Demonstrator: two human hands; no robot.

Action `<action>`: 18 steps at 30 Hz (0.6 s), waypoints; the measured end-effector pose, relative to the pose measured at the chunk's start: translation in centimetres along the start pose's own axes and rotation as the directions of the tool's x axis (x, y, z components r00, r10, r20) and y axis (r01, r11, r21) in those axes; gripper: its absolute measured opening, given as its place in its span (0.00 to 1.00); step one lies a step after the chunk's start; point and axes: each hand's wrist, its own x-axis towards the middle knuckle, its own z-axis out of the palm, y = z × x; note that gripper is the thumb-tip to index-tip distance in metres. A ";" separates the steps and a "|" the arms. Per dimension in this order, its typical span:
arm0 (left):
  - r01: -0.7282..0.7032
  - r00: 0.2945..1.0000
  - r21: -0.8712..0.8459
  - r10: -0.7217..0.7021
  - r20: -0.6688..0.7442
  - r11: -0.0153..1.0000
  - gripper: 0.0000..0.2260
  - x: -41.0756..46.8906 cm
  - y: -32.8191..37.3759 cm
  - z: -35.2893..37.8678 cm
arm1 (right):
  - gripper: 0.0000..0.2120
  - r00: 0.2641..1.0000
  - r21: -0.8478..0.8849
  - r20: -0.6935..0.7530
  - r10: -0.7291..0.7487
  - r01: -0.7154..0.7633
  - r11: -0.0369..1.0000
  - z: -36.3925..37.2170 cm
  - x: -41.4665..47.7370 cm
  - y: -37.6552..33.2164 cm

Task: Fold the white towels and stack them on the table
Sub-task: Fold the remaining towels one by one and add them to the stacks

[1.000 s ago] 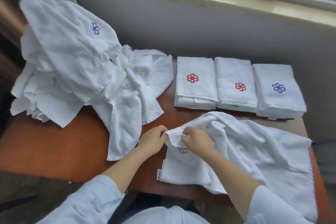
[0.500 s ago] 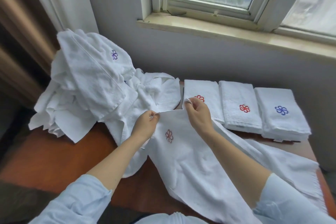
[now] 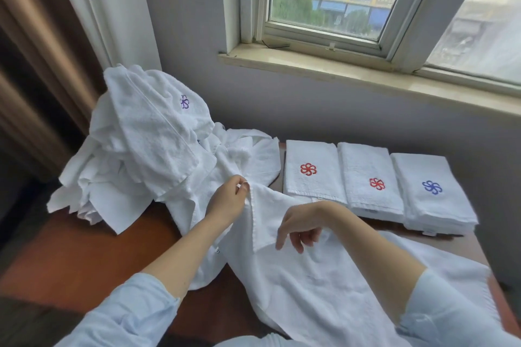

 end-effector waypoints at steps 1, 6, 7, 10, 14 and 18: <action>-0.015 1.000 0.001 0.015 0.006 1.000 0.09 0.0 0.0 0.0 | 0.11 0.988 0.035 -0.144 -0.049 0.054 0.998 -0.1 0.4 0.1; -0.074 0.996 -0.039 0.076 0.047 0.996 0.08 -0.4 0.3 -0.1 | 0.14 0.592 0.019 -0.786 -0.180 0.315 0.949 0.5 2.1 -0.7; -0.085 0.995 -0.046 0.087 0.049 0.995 0.08 -0.5 0.3 -0.2 | 0.19 0.585 -0.021 -0.781 -0.220 0.327 0.945 0.7 2.4 -1.0; -0.092 0.993 -0.066 0.096 0.061 0.994 0.07 -0.5 0.0 -0.3 | 0.17 0.640 -0.072 -0.721 -0.265 0.311 0.948 0.9 3.0 -1.8; 0.062 0.977 -0.173 -0.024 0.210 0.983 0.11 -1.0 0.2 -0.5 | 0.06 0.612 0.083 -0.768 -0.189 0.388 0.918 1.0 3.3 -2.2; 0.184 0.814 -0.012 -0.145 0.563 0.983 0.18 -2.2 -0.2 -1.2 | 0.05 0.524 0.201 -0.850 -0.052 0.414 0.888 0.7 3.0 -2.1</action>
